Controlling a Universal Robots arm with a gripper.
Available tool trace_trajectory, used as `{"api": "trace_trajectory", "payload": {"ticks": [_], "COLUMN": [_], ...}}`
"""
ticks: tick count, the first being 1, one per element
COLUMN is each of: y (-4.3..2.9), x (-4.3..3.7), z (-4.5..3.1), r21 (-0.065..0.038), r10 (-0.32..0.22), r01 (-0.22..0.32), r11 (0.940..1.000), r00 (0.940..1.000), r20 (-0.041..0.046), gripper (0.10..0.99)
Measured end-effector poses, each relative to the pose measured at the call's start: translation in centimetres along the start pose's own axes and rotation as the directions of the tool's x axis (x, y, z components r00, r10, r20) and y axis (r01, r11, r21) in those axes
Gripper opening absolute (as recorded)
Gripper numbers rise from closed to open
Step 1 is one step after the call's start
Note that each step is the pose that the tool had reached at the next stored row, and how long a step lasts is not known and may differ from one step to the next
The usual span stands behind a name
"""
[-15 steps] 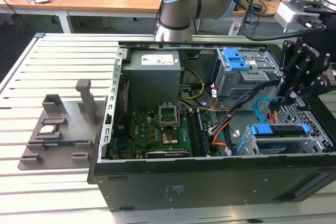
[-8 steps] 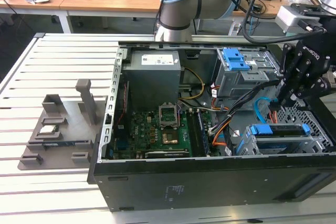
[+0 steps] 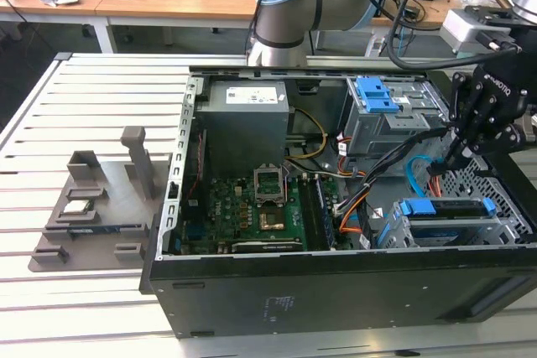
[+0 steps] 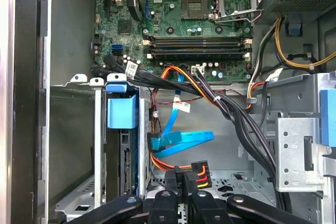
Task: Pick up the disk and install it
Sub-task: 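Insert the first disk wire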
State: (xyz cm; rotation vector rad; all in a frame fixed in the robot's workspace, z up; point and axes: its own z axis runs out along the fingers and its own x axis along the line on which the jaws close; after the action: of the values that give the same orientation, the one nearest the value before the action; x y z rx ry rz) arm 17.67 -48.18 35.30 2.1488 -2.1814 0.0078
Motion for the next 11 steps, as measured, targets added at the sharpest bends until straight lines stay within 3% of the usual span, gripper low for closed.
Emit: {"api": "trace_trajectory", "payload": {"ticks": [2,5,8,11], "y": [-0.01,-0.03,-0.07,-0.09], "x": [0.35,1.89,3.42,3.78], "z": [0.01,0.12,0.33,0.65], "r21": [0.0,0.0,0.0,0.0], "r10": [0.0,0.0,0.0,0.0], "r01": [0.0,0.0,0.0,0.0], "r11": [1.0,1.0,1.0,1.0], "r00": [1.0,1.0,1.0,1.0], "r20": [-0.0003,-0.0011,-0.0079,-0.009], "gripper": [0.169,0.169,0.169,0.169]}}
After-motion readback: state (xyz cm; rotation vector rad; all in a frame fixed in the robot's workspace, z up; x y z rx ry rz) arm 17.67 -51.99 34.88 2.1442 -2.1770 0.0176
